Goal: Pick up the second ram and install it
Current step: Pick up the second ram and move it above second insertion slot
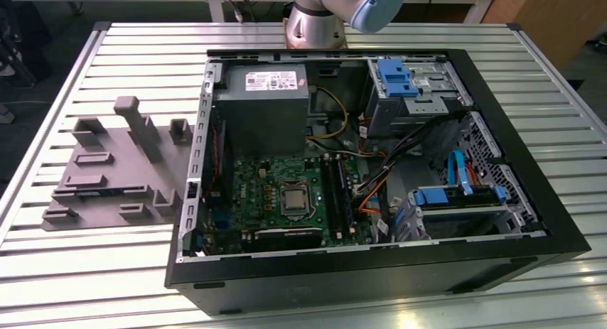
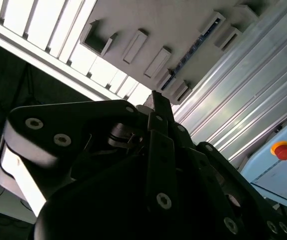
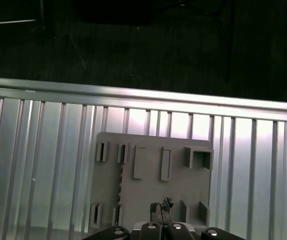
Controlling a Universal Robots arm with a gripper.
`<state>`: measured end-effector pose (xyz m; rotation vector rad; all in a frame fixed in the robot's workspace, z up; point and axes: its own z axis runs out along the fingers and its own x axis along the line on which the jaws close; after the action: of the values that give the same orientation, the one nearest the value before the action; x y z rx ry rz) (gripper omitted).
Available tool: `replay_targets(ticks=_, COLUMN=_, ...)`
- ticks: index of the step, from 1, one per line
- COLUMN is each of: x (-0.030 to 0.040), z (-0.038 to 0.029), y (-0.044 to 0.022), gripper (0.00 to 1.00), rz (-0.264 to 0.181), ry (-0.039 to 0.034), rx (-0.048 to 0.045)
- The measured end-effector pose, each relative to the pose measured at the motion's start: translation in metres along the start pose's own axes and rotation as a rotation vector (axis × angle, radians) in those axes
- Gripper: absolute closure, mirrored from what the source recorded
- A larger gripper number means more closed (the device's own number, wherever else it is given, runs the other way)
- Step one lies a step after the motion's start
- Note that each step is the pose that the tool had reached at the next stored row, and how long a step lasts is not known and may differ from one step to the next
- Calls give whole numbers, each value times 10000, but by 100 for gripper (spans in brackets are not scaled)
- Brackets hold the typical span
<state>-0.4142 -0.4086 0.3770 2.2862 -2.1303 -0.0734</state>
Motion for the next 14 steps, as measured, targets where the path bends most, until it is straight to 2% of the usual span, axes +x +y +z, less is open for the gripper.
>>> replay_targets(ticks=14, x=0, z=0, y=6, gripper=89, rz=-775, ry=33, rx=-18)
